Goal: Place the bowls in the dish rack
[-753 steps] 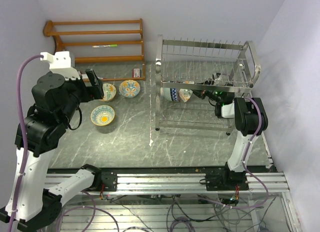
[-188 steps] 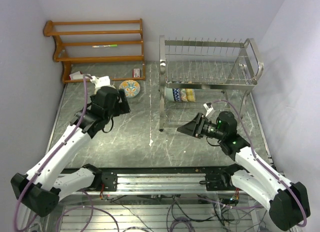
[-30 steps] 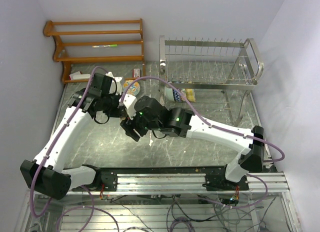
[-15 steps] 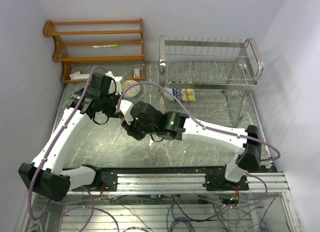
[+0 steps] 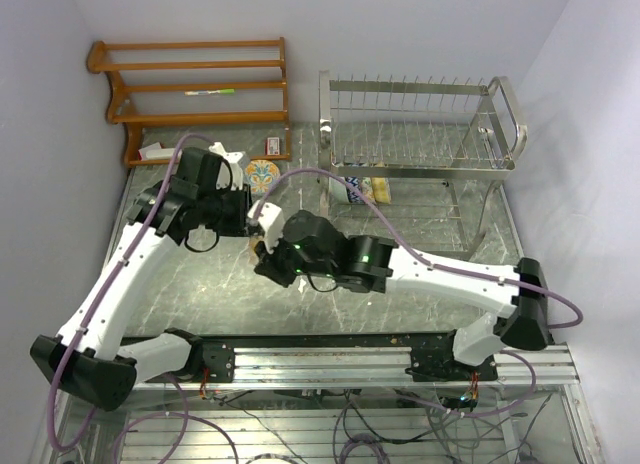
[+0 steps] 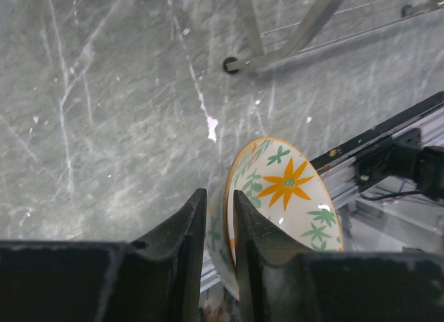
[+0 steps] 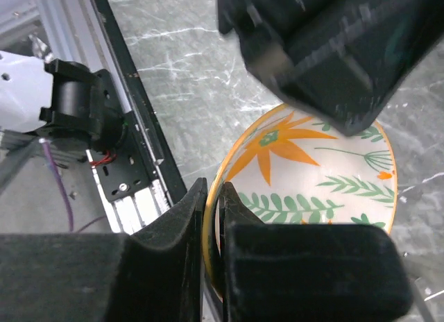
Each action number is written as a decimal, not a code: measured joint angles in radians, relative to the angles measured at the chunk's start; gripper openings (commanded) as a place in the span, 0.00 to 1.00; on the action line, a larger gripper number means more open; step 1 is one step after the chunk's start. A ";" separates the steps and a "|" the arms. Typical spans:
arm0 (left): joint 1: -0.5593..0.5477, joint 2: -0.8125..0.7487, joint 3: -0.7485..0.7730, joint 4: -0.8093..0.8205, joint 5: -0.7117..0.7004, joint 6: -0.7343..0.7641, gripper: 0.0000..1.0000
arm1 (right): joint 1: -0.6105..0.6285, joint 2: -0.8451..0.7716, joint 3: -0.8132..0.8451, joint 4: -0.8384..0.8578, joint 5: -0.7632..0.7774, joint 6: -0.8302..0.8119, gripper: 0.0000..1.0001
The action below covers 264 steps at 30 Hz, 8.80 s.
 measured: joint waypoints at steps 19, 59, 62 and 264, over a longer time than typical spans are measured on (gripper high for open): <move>0.010 -0.107 0.052 0.058 -0.110 -0.013 0.76 | -0.039 -0.465 -0.417 -0.005 -0.011 0.469 0.00; 0.010 -0.145 0.055 0.050 -0.163 -0.019 0.75 | -0.851 -0.571 -0.824 0.397 -0.668 0.783 0.00; 0.010 -0.145 0.055 0.050 -0.163 -0.022 0.75 | -0.928 -0.531 -0.824 0.486 -0.716 0.816 0.00; -0.105 0.033 0.154 -0.116 -0.035 0.023 0.07 | 0.075 -0.034 0.243 -0.317 0.166 0.103 0.65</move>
